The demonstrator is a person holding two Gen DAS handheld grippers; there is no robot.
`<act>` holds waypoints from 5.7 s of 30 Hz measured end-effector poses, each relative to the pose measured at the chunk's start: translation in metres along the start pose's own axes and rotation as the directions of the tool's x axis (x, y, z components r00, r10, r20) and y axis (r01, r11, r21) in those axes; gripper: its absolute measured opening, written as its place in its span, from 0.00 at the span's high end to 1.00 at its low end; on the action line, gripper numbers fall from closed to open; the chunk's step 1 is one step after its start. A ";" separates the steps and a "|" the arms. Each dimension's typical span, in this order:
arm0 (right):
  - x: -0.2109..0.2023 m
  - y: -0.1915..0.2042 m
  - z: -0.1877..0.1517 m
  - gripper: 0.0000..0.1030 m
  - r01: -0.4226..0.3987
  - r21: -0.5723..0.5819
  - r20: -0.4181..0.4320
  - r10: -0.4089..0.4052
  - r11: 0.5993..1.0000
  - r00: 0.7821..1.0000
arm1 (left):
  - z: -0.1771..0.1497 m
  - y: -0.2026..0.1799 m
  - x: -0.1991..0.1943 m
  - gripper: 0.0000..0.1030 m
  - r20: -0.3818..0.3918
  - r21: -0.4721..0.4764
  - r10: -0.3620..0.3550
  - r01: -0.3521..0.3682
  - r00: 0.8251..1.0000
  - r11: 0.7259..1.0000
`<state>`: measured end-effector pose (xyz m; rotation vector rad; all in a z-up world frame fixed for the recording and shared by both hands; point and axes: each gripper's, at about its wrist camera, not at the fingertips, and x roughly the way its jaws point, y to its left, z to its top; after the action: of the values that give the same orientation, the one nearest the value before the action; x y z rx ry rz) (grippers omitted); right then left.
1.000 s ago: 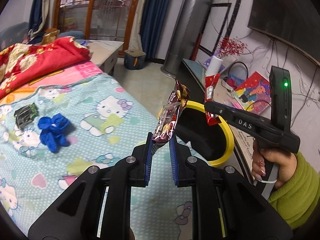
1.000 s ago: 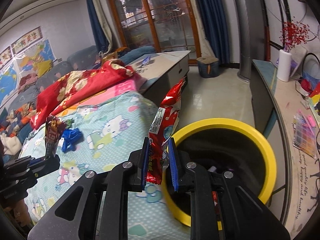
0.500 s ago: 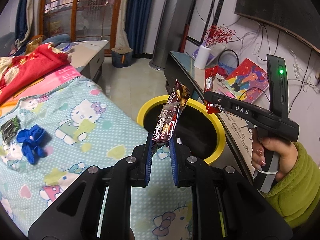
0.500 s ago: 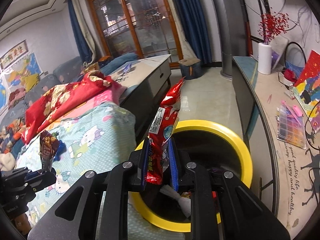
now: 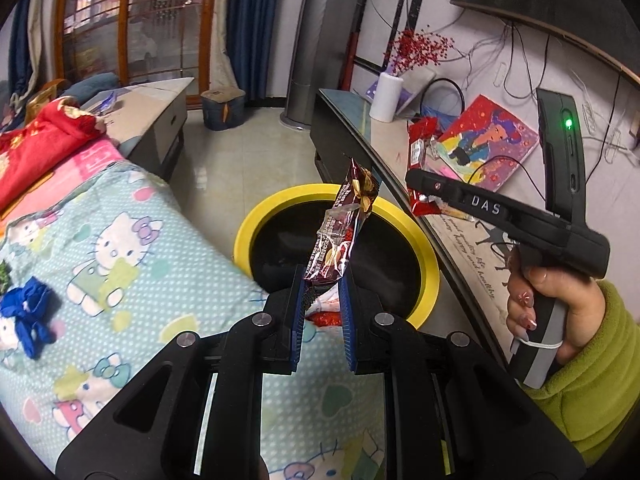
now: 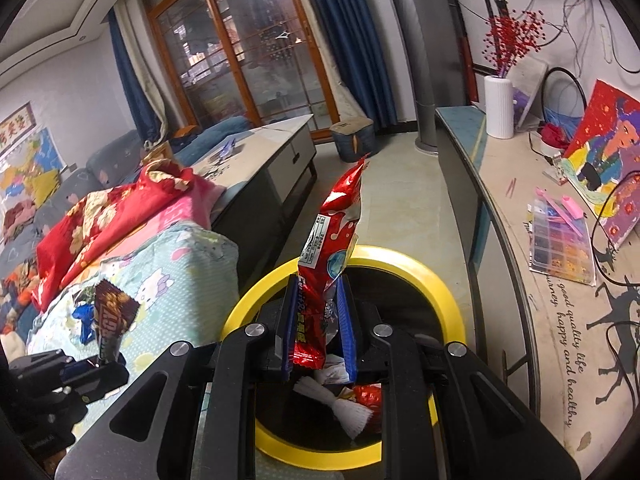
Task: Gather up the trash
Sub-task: 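Carry the chocolate wrapper and red snack wrapper in both tools over the yellow bin, then open both tools to drop both wrappers into the bin, then move both open tools back over the blue cloth and green snack bag, then grasp the dark green snack bag with the left tool while the right tool grasps the blue cloth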
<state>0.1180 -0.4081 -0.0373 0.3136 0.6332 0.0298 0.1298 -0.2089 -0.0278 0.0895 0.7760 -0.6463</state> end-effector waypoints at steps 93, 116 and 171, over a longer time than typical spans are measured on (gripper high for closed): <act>-0.019 0.040 0.006 0.22 0.003 -0.128 0.020 0.000 0.992 1.000 | 0.009 0.050 -0.031 0.11 0.117 -0.177 0.216 -0.193 0.969 0.965; -0.010 0.159 -0.014 0.22 -0.203 -0.255 -0.041 0.199 0.945 0.979 | -0.013 0.145 -0.115 0.11 0.195 -0.367 0.439 -0.350 0.877 0.862; 0.116 0.308 -0.081 0.96 -0.433 -0.321 -0.348 0.320 0.842 0.881 | -0.084 0.346 -0.085 0.75 0.003 -0.722 0.420 -0.289 0.908 0.629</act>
<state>0.1848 -0.0776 -0.0746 0.0393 0.8230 0.5920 0.2304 0.1389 -0.0843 -0.5171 0.7651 0.0680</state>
